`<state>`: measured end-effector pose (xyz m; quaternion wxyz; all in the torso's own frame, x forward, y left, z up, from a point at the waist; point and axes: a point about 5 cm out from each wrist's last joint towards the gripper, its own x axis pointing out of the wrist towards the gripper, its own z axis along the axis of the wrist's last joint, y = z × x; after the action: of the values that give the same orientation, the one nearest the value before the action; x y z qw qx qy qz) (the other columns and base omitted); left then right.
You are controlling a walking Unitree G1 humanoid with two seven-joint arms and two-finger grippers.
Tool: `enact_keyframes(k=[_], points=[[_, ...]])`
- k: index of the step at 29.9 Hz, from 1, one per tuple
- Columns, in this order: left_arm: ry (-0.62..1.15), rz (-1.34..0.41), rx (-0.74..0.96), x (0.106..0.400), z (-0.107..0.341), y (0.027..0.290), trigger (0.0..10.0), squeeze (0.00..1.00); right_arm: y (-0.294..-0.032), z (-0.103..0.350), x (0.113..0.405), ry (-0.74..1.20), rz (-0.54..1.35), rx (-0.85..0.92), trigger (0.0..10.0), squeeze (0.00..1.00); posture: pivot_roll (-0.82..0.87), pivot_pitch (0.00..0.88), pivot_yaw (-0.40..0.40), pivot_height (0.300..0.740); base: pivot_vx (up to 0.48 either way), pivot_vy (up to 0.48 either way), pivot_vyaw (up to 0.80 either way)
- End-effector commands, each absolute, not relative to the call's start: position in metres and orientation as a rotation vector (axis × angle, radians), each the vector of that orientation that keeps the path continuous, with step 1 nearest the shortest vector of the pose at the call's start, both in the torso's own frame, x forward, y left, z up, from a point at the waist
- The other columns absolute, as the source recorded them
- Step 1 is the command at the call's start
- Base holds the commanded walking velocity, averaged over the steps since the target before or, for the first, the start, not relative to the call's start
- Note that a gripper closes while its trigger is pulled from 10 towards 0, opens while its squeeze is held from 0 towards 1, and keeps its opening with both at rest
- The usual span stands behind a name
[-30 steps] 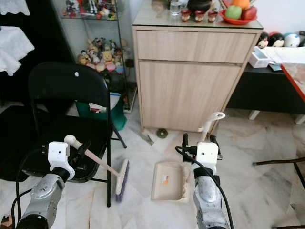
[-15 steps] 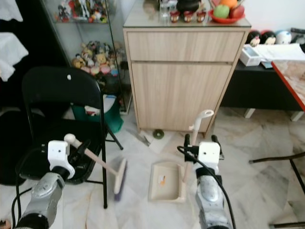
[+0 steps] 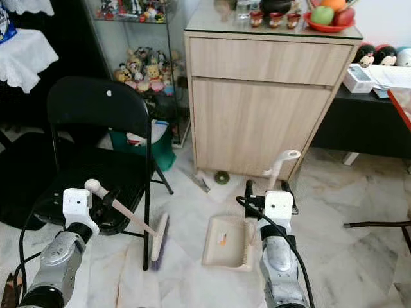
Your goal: Sweep floor
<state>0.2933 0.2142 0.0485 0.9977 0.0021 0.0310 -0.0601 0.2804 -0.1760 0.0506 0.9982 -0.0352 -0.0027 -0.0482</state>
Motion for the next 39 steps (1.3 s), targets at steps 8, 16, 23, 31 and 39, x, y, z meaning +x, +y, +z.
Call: enact_keyframes(k=[8, 16, 23, 31, 39], points=[[0.053, -0.124, 0.015, 0.2947, 0.0512, 0.2148, 10.0, 0.00, -0.1761, 0.0479, 0.2788, 0.009, -0.094, -0.067, 10.0, 0.00, -0.07, 0.082, -0.008, 0.740, 0.120, 0.000, 0.00], [0.054, -0.124, 0.015, 0.2948, 0.0511, 0.2149, 10.0, 0.00, -0.1751, 0.0479, 0.2795, 0.010, -0.090, -0.065, 10.0, 0.00, -0.07, 0.081, -0.010, 0.740, 0.240, 0.000, 0.00], [0.053, -0.124, 0.015, 0.2948, 0.0512, 0.2149, 10.0, 0.00, -0.1746, 0.0479, 0.2795, 0.010, -0.088, -0.065, 10.0, 0.00, -0.07, 0.081, -0.010, 0.740, 0.244, 0.000, 0.00], [0.049, -0.123, 0.011, 0.2953, 0.0517, 0.2150, 10.0, 0.00, -0.1740, 0.0478, 0.2800, 0.010, -0.086, -0.064, 10.0, 0.00, -0.07, 0.081, -0.010, 0.740, 0.000, 0.000, 0.00], [0.051, -0.122, 0.011, 0.2959, 0.0517, 0.2147, 10.0, 0.00, -0.1736, 0.0473, 0.2807, 0.011, -0.082, -0.063, 10.0, 0.00, -0.07, 0.074, -0.010, 0.740, 0.000, 0.000, 0.00]])
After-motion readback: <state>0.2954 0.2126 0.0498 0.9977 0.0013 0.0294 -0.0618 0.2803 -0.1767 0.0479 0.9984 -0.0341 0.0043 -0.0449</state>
